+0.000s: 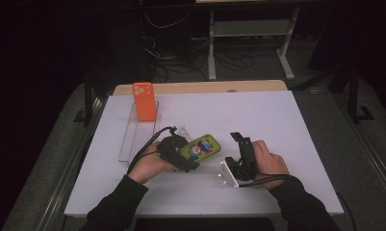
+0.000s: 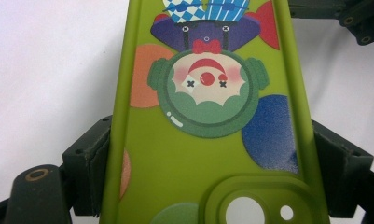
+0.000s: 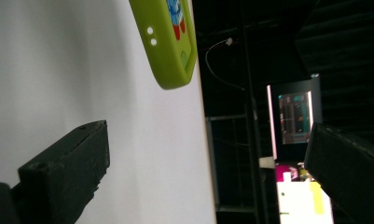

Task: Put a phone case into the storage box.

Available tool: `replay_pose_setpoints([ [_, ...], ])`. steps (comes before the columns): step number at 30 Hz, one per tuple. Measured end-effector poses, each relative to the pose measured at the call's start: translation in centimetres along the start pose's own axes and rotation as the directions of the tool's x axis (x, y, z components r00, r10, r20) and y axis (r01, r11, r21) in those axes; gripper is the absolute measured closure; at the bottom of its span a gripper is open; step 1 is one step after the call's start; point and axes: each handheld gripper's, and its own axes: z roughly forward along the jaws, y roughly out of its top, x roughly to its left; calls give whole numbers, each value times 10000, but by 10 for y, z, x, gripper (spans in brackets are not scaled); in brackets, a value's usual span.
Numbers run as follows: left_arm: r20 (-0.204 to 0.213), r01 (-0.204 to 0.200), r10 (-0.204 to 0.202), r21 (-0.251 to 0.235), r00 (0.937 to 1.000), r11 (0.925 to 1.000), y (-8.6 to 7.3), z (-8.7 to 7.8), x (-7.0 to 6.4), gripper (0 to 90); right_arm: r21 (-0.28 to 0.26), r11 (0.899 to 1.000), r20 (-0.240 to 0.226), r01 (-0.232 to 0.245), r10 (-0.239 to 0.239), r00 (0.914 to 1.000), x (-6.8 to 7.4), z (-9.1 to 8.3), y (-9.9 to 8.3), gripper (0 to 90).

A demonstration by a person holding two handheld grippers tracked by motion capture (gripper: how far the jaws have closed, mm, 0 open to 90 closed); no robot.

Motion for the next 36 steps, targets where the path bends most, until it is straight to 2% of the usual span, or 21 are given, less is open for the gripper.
replay_pose_setpoints([
  [3, -15, -72, 72, 54, 10000, 10000, 0, 0, 1, 156, -69, 9983, 160, 583, -582, 9982, 0, -1, 2, 13],
  [6, -30, -126, 126, 43, 9999, 9999, 0, -1, 1, 156, -187, 9969, 291, 760, -754, 9967, 2, -1, 4, 34],
  [13, -4, -88, 88, 10, 10000, 10000, 1, -1, 0, 156, -420, 9940, 561, 1015, -991, 9935, 5, -3, 9, 117],
  [14, -1, 79, -79, -125, 10000, 9999, 1, 0, -1, 156, -476, 9933, 621, 1055, -1025, 9928, 5, -3, 10, 127],
  [16, 29, 39, -38, -101, 10000, 9999, 1, 0, -1, 156, -499, 9917, 607, 1189, -1158, 9914, 6, -2, 12, 138],
  [17, 44, 167, -166, -205, 9999, 9997, 1, 0, -2, 156, -501, 9915, 560, 1198, -1170, 9916, 7, -2, 14, 148],
  [20, 61, 156, -155, -218, 9999, 9996, 1, 1, -2, 156, -588, 9893, 578, 1336, -1302, 9898, 10, -1, 18, 201],
  [21, 49, -147, 146, 16, 9999, 9999, 1, -1, 0, 156, -620, 9882, 602, 1400, -1363, 9888, 11, -1, 19, 221],
  [22, 53, -169, 168, 28, 9998, 9999, 1, -1, 0, 156, -637, 9882, 545, 1393, -1359, 9892, 12, -1, 21, 247],
  [24, 15, -163, 163, 2, 9999, 9999, 2, -1, -1, 156, -709, 9870, 652, 1446, -1400, 9880, 14, 1, 25, 286],
  [26, 34, 161, -160, -268, 9999, 9995, 2, 1, -4, 156, -788, 9874, 691, 1372, -1319, 9889, 16, 3, 29, 325],
  [27, 46, 117, -116, -240, 9999, 9996, 2, 0, -4, 156, -758, 9855, 696, 1518, -1466, 9867, 16, 4, 30, 342],
  [36, 75, 56, -55, -259, 10000, 9996, 2, 0, -4, 156, -1041, 9817, 594, 1597, -1541, 9863, 24, 9, 42, 500],
])
